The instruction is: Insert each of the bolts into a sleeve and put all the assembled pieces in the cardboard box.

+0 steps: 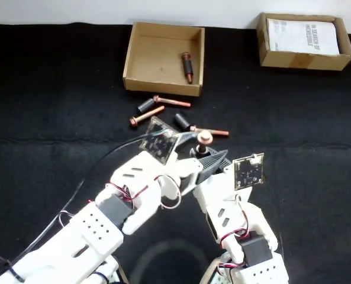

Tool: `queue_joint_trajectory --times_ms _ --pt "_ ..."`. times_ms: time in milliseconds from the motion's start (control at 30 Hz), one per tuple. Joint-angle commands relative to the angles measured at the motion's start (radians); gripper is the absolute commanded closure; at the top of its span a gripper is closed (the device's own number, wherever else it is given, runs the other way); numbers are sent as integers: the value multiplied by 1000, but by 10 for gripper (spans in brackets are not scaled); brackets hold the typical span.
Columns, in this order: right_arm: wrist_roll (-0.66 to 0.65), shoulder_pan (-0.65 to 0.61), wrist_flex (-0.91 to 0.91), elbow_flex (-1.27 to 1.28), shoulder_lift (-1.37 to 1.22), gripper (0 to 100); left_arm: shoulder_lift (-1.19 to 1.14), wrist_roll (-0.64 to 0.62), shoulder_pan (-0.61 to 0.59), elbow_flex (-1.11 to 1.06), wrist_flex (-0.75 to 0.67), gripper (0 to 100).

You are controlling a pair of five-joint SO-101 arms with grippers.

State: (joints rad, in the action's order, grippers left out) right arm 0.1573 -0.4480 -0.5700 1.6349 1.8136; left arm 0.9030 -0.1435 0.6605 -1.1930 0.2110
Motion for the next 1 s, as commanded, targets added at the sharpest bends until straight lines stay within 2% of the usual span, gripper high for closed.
queue_joint_trajectory --times_ms 0,167,400,600,767,967 --pt "-9 15 25 -10 16 991 2 -5 8 33 95 628" --pt "-9 16 25 -16 16 991 7 0 -84 85 175 626" --pt "-9 19 27 -15 16 991 13 2 -240 269 463 627" --pt "-9 45 28 2 15 991 147 2 -360 292 574 628" --pt "-9 97 25 -67 13 991 311 3 -467 211 632 628" --pt "-9 139 24 -174 -2 991 532 2 -581 -10 632 628"
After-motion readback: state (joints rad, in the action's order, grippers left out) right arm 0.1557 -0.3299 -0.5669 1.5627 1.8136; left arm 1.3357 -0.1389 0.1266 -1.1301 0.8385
